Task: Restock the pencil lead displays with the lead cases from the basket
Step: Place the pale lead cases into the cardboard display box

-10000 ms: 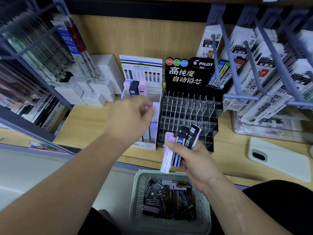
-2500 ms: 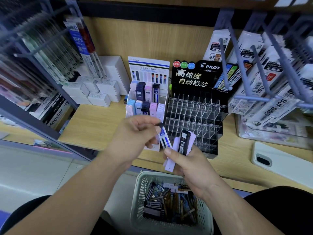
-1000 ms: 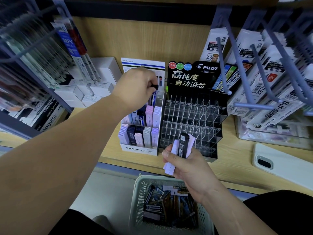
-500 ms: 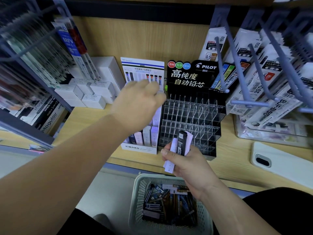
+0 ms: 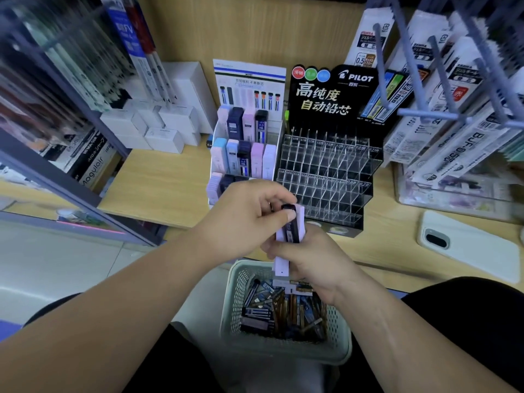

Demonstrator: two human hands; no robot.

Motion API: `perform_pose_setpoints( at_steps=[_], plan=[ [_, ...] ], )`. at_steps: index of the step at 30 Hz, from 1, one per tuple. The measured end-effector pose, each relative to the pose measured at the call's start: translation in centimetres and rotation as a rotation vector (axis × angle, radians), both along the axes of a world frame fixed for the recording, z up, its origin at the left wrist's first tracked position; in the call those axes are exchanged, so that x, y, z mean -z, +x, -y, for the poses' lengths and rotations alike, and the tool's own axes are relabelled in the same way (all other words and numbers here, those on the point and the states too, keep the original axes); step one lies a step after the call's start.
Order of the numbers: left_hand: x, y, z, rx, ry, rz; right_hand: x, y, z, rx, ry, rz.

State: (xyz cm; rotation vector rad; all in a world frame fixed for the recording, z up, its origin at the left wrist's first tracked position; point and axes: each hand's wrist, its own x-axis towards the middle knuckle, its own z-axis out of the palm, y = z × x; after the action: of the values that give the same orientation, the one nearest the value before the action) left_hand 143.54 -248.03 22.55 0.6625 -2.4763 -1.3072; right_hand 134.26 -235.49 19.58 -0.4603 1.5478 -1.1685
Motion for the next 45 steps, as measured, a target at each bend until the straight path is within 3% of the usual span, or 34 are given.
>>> perform_pose_setpoints(
  at_steps=[11,15,25,29,32,38,45],
  plan=[
    [0.4,0.5,-0.1,-0.093,0.330,0.079,-0.4,-0.6,-0.3,0.021,-0.058,0.121],
    [0.1,0.6,-0.2,-0.086,0.367,0.105,-0.3,-0.6,-0.2,0.013,-0.076,0.143],
    [0.4,0.6,1.0,-0.382,0.588,-0.104,0.3,-1.2,-0.1,0.112,-0.147,0.236],
    [-0.1,0.3,2.6,-0.490,0.582,-0.190,0.7,-1.3,0.0,0.179,-0.083,0.144],
    [-0.2,0.2,3.9,-0.506,0.402,-0.168,0.9,-1.5,0.1,0.219,-0.038,0.080],
    [0.8,-0.5,5.6,-0.277,-0.069,0.084,0.9,-1.9,0.1,0.210,-0.008,0.073],
    [0.5,-1.2,6.4,-0.142,-0.370,0.131,1.1,-2.1,0.0,0.207,-0.005,0.080]
  ],
)
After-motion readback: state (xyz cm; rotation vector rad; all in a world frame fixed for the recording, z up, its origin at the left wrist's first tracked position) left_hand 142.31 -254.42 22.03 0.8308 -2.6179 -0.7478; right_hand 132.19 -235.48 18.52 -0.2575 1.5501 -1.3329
